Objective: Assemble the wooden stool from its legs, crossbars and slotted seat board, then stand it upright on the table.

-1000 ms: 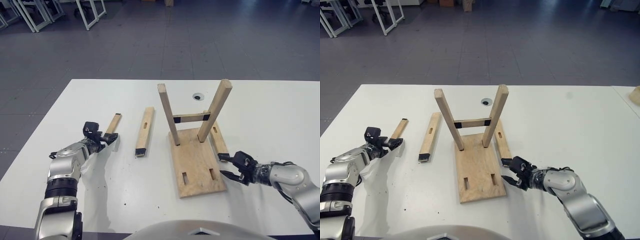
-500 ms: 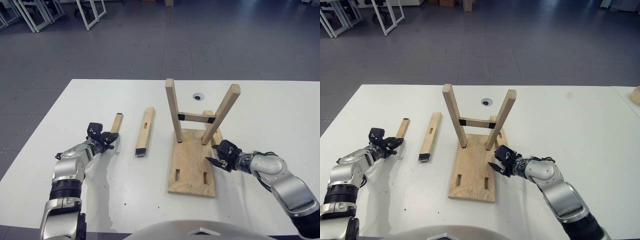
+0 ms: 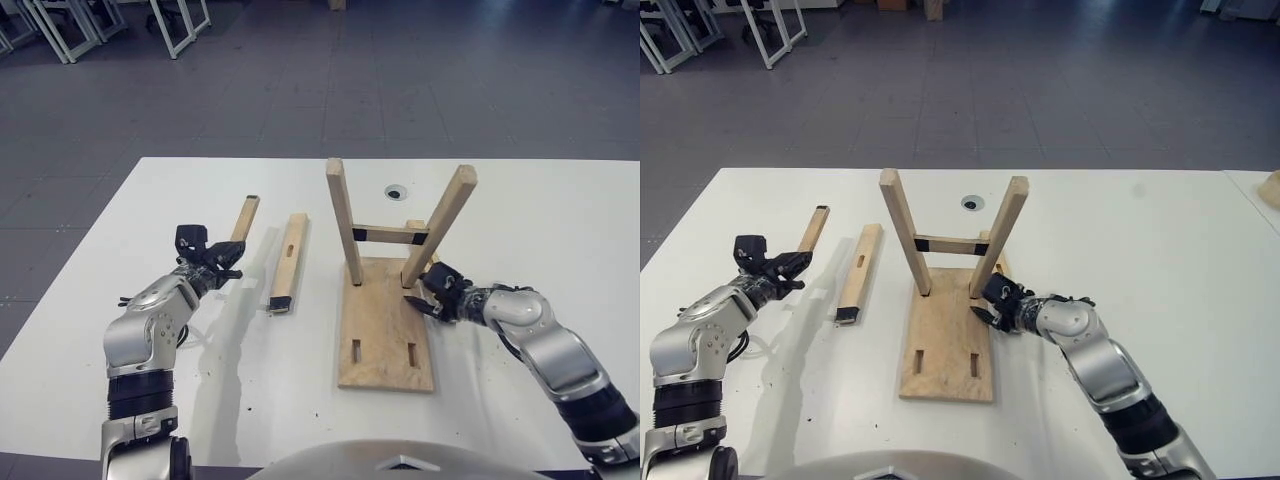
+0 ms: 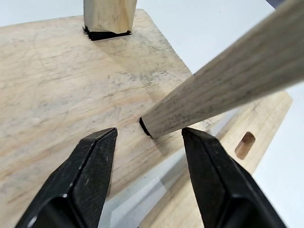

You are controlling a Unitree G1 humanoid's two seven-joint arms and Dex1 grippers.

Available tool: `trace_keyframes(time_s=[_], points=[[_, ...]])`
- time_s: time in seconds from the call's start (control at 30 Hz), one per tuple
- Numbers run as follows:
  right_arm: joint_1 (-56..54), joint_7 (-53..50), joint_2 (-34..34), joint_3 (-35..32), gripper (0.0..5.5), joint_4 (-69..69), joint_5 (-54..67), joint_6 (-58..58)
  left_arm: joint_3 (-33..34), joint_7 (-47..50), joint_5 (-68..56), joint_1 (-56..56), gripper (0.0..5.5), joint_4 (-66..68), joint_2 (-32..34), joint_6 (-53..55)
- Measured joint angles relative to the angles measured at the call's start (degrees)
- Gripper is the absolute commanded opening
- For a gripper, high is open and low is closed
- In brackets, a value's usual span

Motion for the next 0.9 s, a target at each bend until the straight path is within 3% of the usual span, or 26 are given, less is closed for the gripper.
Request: trace_keyframes(time_s=[0.3, 0.43, 0.57, 0.67, 0.73, 0.9], points=[[-0.4, -0.6, 3.9, 2.2, 2.53, -1.3, -0.7, 0.9, 0.7, 6.1, -2.0, -5.5, 1.36, -8.9, -0.7, 4.5], [-3.7, -0.3, 0.8, -9.5, 2.53, -6.2, 3.3, 7.2, 2.5, 9.1, -2.3, -11.2, 1.36, -13.5, -1.1, 2.8], [-12.3, 0.7, 4.2, -24.6, 2.53, -13.7, 17.9, 26.2, 2.7, 9.7, -7.2, -18.4, 1.36, -19.9, -2.4, 2.5], [-23.3, 0.7, 13.2, -36.6, 2.53, -14.8, 28.2, 42.8, 2.1, 9.7, -10.7, -21.7, 1.36, -23.4, -2.7, 2.8], [-33.4, -2.6, 23.6, -47.2, 2.53, -14.4, 32.9, 53.3, -0.3, 9.5, -12.3, -23.4, 1.36, -26.1, -2.6, 4.8], [-43.3, -15.6, 38.2, -56.4, 2.53, -11.7, 38.0, 56.1, -8.8, 9.2, -13.4, -23.3, 1.36, -32.0, -2.5, 7.6]])
